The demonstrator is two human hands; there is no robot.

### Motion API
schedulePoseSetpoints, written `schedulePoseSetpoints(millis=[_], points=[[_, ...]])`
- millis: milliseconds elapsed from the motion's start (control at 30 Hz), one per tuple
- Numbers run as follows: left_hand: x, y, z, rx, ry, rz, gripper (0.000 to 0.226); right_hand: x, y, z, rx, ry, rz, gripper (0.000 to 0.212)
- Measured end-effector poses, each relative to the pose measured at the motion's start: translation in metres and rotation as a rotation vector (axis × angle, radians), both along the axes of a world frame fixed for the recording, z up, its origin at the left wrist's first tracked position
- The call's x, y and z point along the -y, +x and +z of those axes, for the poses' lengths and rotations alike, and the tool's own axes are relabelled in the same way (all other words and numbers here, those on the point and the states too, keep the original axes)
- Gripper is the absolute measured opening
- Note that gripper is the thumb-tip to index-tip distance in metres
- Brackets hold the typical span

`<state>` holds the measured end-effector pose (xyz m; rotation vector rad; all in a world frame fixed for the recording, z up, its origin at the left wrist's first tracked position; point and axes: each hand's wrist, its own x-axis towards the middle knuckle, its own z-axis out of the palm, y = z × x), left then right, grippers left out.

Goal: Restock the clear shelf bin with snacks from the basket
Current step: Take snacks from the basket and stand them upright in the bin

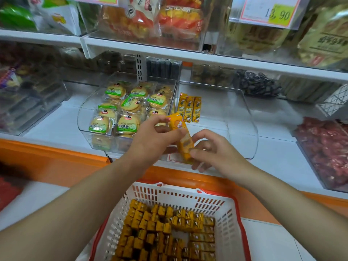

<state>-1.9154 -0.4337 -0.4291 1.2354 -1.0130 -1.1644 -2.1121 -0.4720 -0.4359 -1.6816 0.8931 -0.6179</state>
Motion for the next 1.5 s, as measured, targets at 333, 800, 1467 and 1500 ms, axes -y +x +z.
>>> schedulePoseSetpoints(millis=[333,800,1467,1500], points=[[0.007,-0.011,-0.013,0.134,-0.048,-0.001,0.04,0.01,0.005,0.002,0.107,-0.124,-0.078,0.055],[0.033,0.023,-0.036,0.851,-0.093,0.227,0.061,0.134,0.002,-0.003,-0.209,-0.34,-0.433,0.052],[0.037,0.028,-0.05,1.066,0.021,0.079,0.082,0.232,0.023,-0.052,-0.618,-0.318,-0.629,0.04],[0.036,0.029,-0.048,1.051,0.021,0.072,0.079,0.229,0.022,-0.047,-0.641,-0.325,-0.622,0.036]])
